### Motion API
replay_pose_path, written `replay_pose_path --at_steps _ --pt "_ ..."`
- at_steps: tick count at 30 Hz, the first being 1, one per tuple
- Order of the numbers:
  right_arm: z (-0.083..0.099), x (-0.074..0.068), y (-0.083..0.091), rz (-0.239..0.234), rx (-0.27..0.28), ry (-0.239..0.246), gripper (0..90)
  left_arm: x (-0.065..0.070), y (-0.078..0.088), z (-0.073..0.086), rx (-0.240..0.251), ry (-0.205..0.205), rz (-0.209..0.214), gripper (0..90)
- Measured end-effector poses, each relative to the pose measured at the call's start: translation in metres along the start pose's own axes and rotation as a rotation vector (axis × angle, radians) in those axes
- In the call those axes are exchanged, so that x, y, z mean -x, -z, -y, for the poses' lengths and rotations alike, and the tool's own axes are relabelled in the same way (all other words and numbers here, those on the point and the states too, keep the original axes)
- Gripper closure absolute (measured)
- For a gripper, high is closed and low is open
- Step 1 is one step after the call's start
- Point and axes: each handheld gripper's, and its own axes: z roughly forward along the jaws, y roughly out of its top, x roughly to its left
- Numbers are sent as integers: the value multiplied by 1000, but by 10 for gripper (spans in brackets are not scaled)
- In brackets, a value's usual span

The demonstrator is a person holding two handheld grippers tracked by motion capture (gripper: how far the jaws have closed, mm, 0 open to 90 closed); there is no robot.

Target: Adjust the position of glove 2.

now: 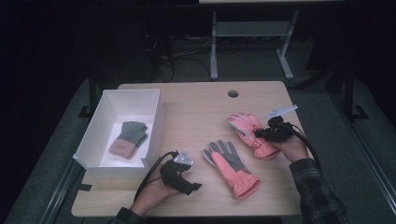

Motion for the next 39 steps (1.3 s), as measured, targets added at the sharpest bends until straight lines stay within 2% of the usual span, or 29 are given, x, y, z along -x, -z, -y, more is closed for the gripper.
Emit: replay_pose_path --at_steps 2,3,6,11,12,16,18,19,20,22,23,26,27,30,39 --pt "0 -1 3 0 8 0 893 0 0 0 0 0 1 169" --pt "-1 -7 14 2 19 2 893 0 0 0 1 1 2 169" --pt "0 -13 23 2 34 -8 893 -1 0 0 4 3 4 169" --pt "2 -31 44 -12 60 -19 893 -1 -1 0 5 1 5 168" --pt "3 -39 50 -24 73 -30 892 0 -1 0 7 5 3 169" --pt "6 -50 56 -36 76 -43 892 -1 0 0 11 3 2 169" --pt "8 -63 60 -47 73 -45 892 -1 0 0 9 2 0 169" --pt "8 -63 60 -47 73 -45 892 -1 0 0 9 2 -1 169" --pt "10 -70 62 -63 78 -50 892 -1 0 0 11 4 0 168" --pt "10 -72 63 -68 82 -44 892 0 0 0 8 7 3 169" --pt "10 -80 62 -75 76 -42 892 0 0 0 7 7 4 168" --pt "9 -86 61 -84 69 -46 892 1 -1 0 7 6 1 168" --pt "8 -92 58 -94 64 -30 892 1 0 0 9 7 1 168" --pt "5 -101 54 -102 54 -28 891 0 0 0 6 7 2 169" --pt "2 -115 35 -115 10 -9 891 1 -1 0 5 2 1 169"
